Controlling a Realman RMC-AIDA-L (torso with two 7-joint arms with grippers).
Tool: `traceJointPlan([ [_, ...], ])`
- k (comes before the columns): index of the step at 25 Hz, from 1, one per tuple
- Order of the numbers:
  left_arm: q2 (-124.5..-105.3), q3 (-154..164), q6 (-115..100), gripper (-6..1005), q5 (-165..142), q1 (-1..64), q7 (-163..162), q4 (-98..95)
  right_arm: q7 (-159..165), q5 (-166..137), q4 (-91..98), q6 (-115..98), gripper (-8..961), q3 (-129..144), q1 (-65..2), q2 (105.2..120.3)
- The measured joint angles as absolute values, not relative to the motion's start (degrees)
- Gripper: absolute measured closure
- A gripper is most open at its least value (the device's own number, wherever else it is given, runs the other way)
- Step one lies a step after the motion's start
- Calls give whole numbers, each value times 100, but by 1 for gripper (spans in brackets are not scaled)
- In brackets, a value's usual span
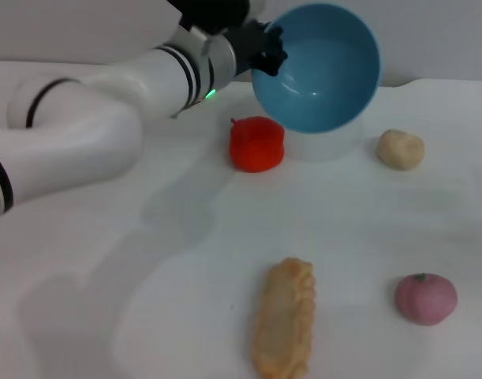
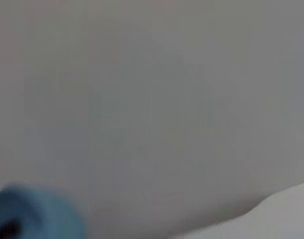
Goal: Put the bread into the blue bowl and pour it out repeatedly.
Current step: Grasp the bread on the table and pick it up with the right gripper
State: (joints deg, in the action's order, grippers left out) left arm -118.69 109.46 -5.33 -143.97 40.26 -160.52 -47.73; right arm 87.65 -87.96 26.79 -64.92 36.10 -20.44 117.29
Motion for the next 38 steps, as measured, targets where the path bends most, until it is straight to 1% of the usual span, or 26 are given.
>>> traceJointPlan([
  [6,-11840,9463,-2993,1001,-14148,4280,-16077,-5101,9221,-10396,3323,-6666,572,4262,-2448,11800],
  [9,-11824,8846,-4049,1000,-14145,4393,-16135,-5204,9779,-11224,3637,-6695,573,4723,-2723,11809],
  [14,-11798,8394,-4974,1000,-14263,4288,-16144,-5473,10992,-12108,4276,-6867,575,5524,-3082,11816],
  [23,-11770,7940,-5675,1001,-14329,4046,-16205,-5621,13379,-12942,4973,-7961,579,6096,-3598,11821],
  [32,-11783,7654,-5861,1000,-14507,3949,-16216,-5629,13787,-12995,4846,-8073,582,7003,-3750,11871],
  [38,-11793,7664,-5842,1000,-14491,3964,-16216,-5642,13853,-12842,4323,-8006,585,7418,-3919,11892],
])
